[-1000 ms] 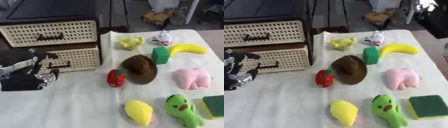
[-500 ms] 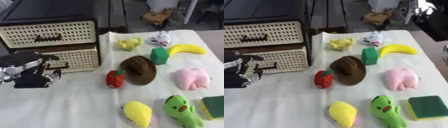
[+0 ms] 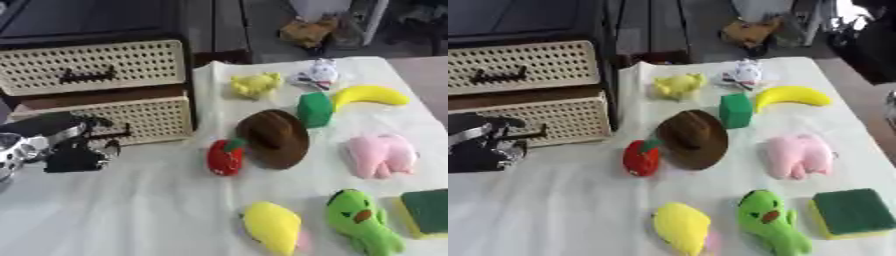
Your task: Pick up objects from table and place into drawer.
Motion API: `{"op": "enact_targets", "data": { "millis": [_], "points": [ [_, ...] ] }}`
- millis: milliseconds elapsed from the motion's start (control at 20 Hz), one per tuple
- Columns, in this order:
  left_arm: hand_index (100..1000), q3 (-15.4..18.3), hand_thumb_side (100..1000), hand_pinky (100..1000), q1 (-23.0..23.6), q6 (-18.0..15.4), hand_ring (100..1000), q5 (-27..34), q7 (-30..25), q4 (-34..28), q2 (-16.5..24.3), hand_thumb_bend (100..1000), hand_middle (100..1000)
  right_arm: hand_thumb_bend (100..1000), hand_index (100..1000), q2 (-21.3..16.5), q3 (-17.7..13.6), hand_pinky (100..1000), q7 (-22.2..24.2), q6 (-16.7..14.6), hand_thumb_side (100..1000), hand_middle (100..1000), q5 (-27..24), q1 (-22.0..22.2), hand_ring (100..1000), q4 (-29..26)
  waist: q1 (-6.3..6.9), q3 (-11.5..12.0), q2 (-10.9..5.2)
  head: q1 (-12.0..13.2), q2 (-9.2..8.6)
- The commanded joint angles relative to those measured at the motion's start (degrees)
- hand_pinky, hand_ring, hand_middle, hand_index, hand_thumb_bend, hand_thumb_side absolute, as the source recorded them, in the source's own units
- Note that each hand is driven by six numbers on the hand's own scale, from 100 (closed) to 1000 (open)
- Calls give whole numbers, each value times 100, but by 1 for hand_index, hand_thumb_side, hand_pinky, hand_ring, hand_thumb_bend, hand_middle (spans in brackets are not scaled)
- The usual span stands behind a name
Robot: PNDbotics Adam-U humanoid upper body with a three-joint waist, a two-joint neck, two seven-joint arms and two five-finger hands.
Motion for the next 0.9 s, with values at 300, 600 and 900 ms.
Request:
{"op": "enact_targets", "data": {
  "millis": [300, 600, 900],
  "points": [
    [1000, 138, 879, 122, -164, -176, 226, -253, 148, 696, -110, 100, 326, 100, 893, -106, -30, 766, 4, -19, 1000, 855, -70, -103, 879, -91, -3, -42, -59, 23, -109],
    [1000, 209, 876, 124, -186, -287, 228, -447, 310, 1077, -208, 100, 328, 100, 893, -94, -27, 766, 16, -19, 1000, 854, -70, -113, 879, -91, -1, -67, -14, 43, -159],
    [1000, 296, 875, 128, -211, -366, 230, -575, 452, 1305, -261, 100, 331, 100, 892, -91, -17, 767, 31, -18, 1000, 852, -69, -117, 879, -91, -8, -94, 35, 58, -212]
  ]
}}
